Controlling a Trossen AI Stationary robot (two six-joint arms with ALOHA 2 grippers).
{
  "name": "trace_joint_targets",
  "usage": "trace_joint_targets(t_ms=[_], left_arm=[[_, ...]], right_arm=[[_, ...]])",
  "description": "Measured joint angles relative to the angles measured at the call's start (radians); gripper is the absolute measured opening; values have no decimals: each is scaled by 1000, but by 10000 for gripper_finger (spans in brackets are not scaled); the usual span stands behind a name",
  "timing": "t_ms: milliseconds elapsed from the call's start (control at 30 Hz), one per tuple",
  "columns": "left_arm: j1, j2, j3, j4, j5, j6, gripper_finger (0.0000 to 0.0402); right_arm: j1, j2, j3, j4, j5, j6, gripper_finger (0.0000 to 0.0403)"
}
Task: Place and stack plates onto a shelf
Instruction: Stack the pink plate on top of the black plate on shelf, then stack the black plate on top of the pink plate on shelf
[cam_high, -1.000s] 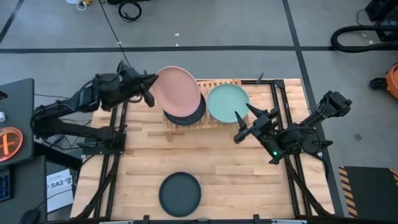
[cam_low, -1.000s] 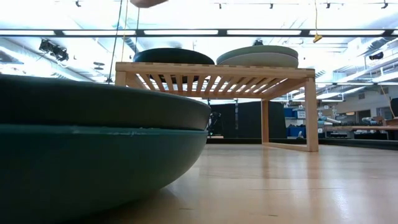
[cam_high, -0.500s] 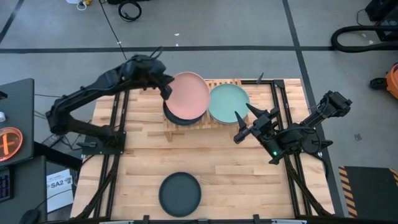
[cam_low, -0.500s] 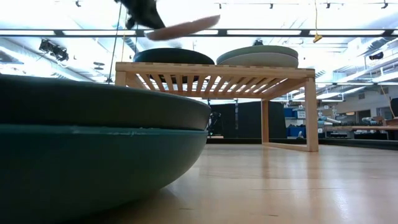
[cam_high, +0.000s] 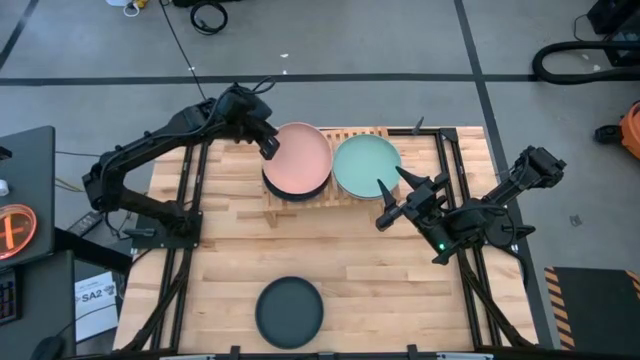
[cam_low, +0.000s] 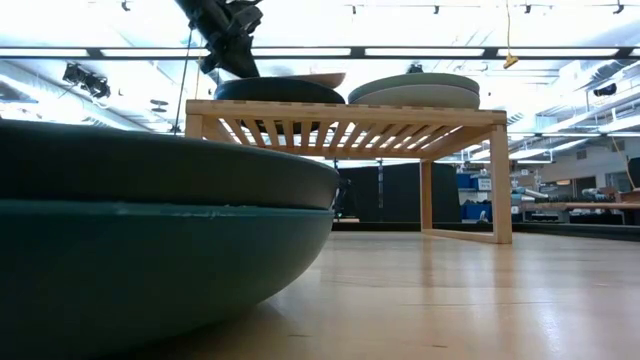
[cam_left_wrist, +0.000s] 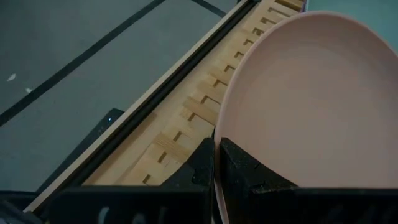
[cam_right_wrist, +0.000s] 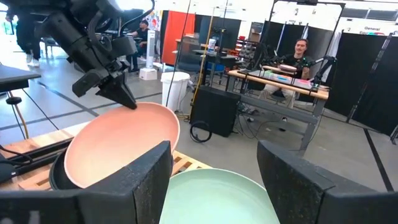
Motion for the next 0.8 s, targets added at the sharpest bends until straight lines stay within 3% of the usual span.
trace_joint_targets(t_ms=[467, 800], left_arm=[[-7, 17, -2, -53, -7, 17, 24], [-7, 16, -2, -50, -9, 18, 82]], right_arm=[[0, 0, 0, 0, 0, 0, 244], [0, 0, 0, 0, 0, 0, 244]])
